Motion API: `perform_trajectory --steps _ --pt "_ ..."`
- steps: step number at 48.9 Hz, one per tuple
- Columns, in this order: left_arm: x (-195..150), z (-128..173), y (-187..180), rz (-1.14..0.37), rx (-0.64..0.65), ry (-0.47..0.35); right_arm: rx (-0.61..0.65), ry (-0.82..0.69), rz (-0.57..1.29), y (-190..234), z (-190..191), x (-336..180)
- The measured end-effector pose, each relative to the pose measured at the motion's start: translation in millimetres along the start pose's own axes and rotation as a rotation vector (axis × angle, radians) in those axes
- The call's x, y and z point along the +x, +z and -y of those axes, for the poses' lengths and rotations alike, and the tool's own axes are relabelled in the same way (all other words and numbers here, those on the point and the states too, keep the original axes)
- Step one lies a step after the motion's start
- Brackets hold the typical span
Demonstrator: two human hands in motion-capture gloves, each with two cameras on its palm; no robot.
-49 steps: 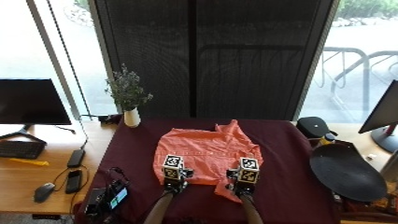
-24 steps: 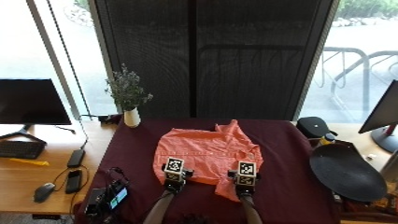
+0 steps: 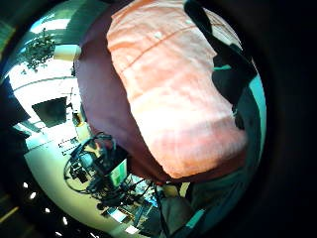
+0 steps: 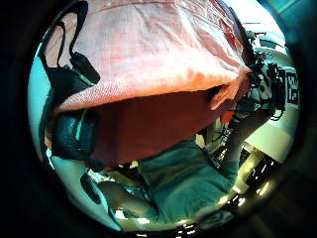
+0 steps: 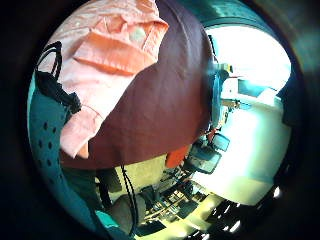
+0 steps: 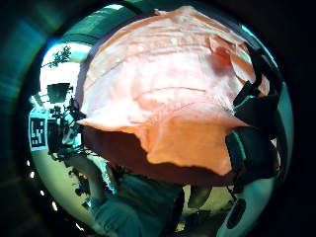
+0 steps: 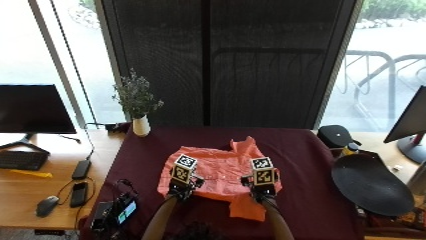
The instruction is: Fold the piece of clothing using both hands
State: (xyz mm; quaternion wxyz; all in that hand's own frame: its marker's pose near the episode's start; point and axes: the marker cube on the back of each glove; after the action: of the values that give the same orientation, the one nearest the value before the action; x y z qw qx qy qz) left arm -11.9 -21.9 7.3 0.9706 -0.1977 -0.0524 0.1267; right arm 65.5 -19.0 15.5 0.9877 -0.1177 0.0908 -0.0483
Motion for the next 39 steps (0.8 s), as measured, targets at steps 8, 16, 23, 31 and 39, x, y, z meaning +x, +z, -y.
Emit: perform_trajectory --steps 8,16,23,31,39 --pt "-29 28 -72 0.009 0.036 -0.084 0.05 0.039 0.146 -78 61 15" --pt "-46 47 -129 0.046 0.073 -0.235 0.287 0.077 0.226 -146 105 4" --pt "-64 118 -134 0.013 0.306 -0.345 0.232 0.227 0.177 -138 166 3" --pt "-75 179 -101 -0.026 0.463 -0.412 0.495 0.333 0.104 -122 223 2" --pt "-67 191 -67 0.015 0.374 -0.437 0.405 0.306 0.029 -86 233 -13"
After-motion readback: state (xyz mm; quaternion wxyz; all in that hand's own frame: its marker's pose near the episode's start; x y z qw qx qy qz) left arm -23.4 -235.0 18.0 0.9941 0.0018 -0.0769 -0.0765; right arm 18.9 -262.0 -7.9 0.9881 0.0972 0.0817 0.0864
